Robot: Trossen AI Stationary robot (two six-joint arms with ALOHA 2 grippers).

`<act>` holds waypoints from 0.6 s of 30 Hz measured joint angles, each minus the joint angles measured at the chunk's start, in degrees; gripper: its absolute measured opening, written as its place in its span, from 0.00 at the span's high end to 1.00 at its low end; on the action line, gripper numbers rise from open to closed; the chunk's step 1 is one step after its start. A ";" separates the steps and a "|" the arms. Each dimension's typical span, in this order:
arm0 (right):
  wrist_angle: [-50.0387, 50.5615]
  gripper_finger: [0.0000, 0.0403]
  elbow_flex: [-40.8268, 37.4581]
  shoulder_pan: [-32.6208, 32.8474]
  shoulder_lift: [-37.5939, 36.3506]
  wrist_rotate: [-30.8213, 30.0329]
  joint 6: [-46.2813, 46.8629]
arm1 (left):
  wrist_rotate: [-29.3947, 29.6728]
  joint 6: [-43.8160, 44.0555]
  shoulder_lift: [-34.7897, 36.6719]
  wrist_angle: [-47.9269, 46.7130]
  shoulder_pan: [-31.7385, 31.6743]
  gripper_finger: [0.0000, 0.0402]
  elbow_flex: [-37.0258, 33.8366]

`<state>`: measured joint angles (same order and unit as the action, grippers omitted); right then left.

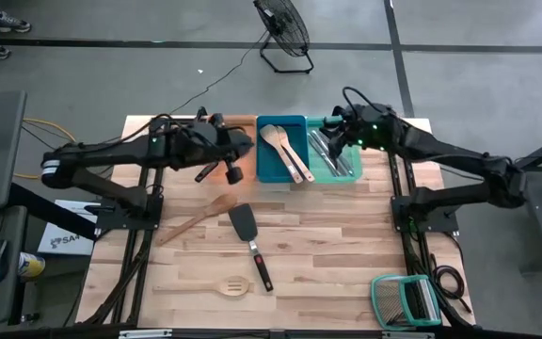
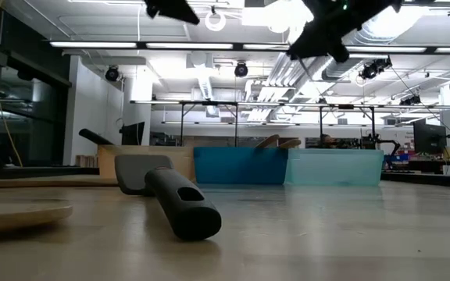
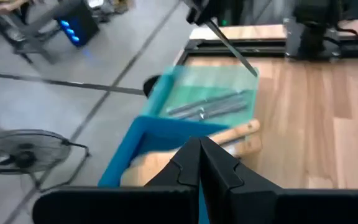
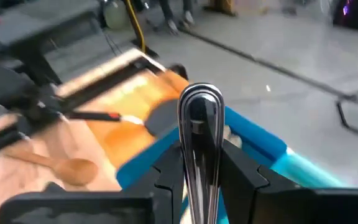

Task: Pick & Place Kitchen Items
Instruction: Put the silver knife into the green bin

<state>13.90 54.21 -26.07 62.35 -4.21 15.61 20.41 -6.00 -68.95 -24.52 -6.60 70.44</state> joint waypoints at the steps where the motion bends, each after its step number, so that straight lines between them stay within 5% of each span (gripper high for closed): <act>1: 1.27 0.83 0.64 -0.69 0.95 0.07 0.50 | -1.53 -0.07 1.39 1.07 -1.28 1.00 -2.24; 11: 20.34 0.83 16.52 -5.64 14.21 -0.59 0.83 | -18.39 1.36 14.80 24.36 -11.59 1.00 -23.34; 18: 28.67 0.83 21.70 -9.34 23.17 -0.07 1.30 | -24.90 3.57 21.63 30.92 -16.02 1.00 -32.23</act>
<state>42.58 75.92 -35.41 85.52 -4.28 16.91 -4.48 -2.43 -47.32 6.40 -22.62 38.20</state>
